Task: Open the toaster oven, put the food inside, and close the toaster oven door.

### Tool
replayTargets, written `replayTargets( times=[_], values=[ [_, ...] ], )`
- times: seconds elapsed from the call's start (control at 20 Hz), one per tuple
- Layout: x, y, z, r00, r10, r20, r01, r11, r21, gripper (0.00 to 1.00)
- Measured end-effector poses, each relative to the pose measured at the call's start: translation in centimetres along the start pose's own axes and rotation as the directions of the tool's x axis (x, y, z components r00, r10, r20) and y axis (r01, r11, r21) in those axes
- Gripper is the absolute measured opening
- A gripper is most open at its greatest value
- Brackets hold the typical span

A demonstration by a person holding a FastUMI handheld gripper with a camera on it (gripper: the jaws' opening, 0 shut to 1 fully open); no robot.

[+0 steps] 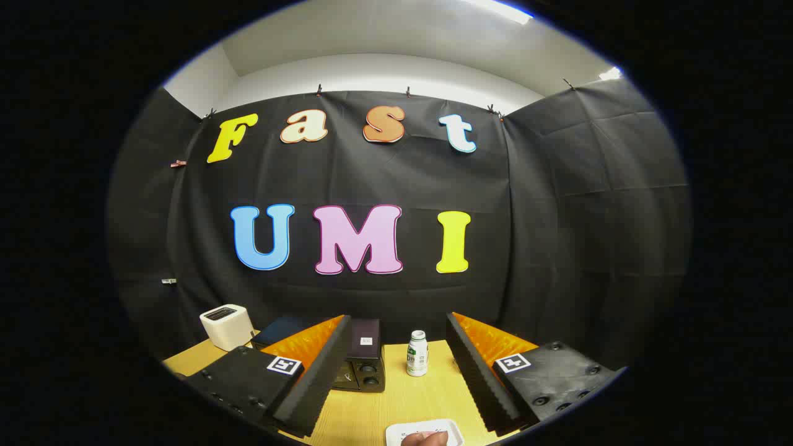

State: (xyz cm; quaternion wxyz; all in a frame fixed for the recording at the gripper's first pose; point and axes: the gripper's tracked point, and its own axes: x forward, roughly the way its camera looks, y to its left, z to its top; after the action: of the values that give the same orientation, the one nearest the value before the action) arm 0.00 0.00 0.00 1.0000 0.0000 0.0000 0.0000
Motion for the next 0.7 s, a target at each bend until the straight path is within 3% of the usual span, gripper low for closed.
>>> replayTargets(
  times=[0.7],
  values=[
    [-0.49,-0.19,-0.16,1.0,0.002,-0.009,-0.002,1.0,-0.014,0.98]
  ],
)
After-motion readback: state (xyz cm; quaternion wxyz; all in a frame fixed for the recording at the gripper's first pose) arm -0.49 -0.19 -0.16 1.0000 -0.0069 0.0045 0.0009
